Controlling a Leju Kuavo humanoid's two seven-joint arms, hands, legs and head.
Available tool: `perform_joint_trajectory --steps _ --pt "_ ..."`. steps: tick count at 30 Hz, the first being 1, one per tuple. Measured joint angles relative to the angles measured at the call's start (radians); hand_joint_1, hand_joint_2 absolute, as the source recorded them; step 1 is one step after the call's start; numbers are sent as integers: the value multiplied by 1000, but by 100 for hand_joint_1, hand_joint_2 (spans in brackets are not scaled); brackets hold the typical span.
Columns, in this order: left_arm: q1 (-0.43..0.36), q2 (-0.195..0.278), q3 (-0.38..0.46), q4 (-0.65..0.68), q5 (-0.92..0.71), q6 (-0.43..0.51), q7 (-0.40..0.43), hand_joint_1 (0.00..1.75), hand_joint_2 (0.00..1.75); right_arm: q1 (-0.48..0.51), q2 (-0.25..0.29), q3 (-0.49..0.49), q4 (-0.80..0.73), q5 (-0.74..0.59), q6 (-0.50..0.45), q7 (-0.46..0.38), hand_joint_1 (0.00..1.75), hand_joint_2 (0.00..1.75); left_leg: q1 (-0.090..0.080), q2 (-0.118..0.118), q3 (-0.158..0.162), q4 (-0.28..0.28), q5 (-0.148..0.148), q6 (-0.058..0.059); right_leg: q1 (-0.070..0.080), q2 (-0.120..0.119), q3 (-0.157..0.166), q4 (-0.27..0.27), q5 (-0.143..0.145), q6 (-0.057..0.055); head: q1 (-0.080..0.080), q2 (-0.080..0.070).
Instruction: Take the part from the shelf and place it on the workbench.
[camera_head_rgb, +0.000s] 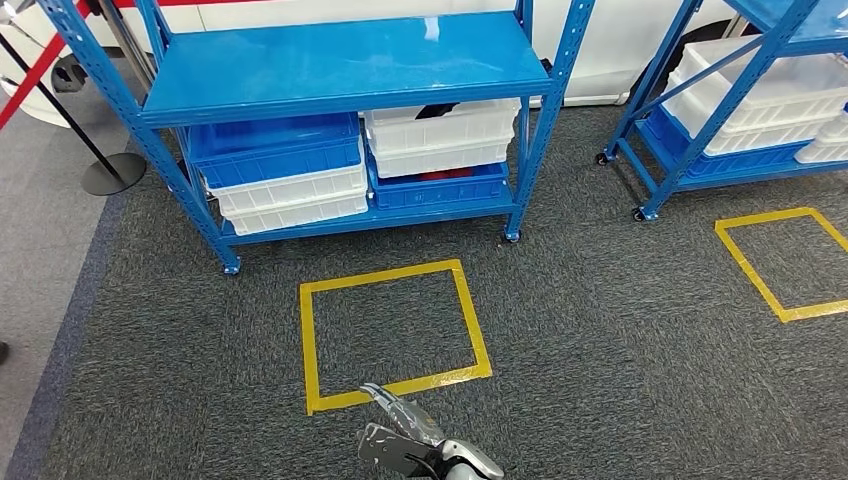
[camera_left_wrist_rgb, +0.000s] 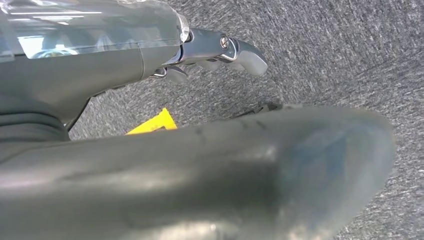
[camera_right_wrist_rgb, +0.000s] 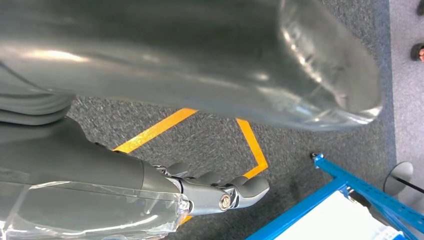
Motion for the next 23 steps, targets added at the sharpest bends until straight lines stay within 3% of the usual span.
perform_joint_trajectory --steps 5,7,9,10,11,12,13,15,17,20,23 --pt "0 -1 4 0 -1 0 -4 0 0 1 -1 -5 -4 -6 16 2 0 0 3 3 9 -20 9 17 -4 4 -4 13 -11 13 0 0" --pt "-2 -1 6 0 -1 0 -5 0 0 3 -4 -8 -6 -9 19 1 0 0 7 8 16 -32 15 24 -5 12 -45 101 -62 15 0 0" --pt "-3 -1 7 0 -1 -1 -6 0 0 10 -7 -14 -6 -11 21 1 0 0 6 13 17 -32 14 26 -6 17 -115 234 -117 17 0 0" --pt "-4 -1 7 0 -2 -1 -6 0 0 14 -9 -16 -5 -12 22 1 0 0 6 16 17 -31 12 25 -8 18 -138 274 -123 19 0 0" --pt "-4 -1 8 0 -2 -1 -6 0 0 16 -10 -18 -5 -13 23 1 0 0 7 19 17 -29 10 22 -10 17 -142 274 -109 20 0 0" --pt "-3 -2 8 0 -2 -1 -6 0 0 18 -11 -20 -5 -14 24 1 0 0 8 22 18 -26 7 19 -13 15 -127 237 -79 21 0 0" --pt "-3 -2 8 0 -2 -1 -6 0 0 18 -11 -20 -6 -15 24 0 0 0 9 26 19 -21 3 14 -14 5 -96 170 -42 20 0 0" --pt "-3 -3 8 0 -2 -1 -6 0 0 16 -10 -20 -6 -16 25 -1 0 0 5 34 20 -8 -9 0 -11 -17 -45 58 2 12 0 0" --pt "-3 -3 8 0 -3 -1 -6 0 0 15 -9 -21 -6 -17 25 -2 0 0 3 44 21 -3 -16 -14 -4 -17 -34 27 4 -2 0 0" --pt "-5 -3 8 0 -2 -1 -6 0 0 15 -8 -21 -6 -17 25 -2 0 0 9 47 21 9 -31 -33 -5 7 -35 23 8 -23 0 0" --pt "-5 -3 9 0 -1 -1 -6 0 0 14 -5 -22 -6 -17 26 -3 0 0 12 17 -26 118 -99 -42 -7 24 -33 20 11 -36 0 0"
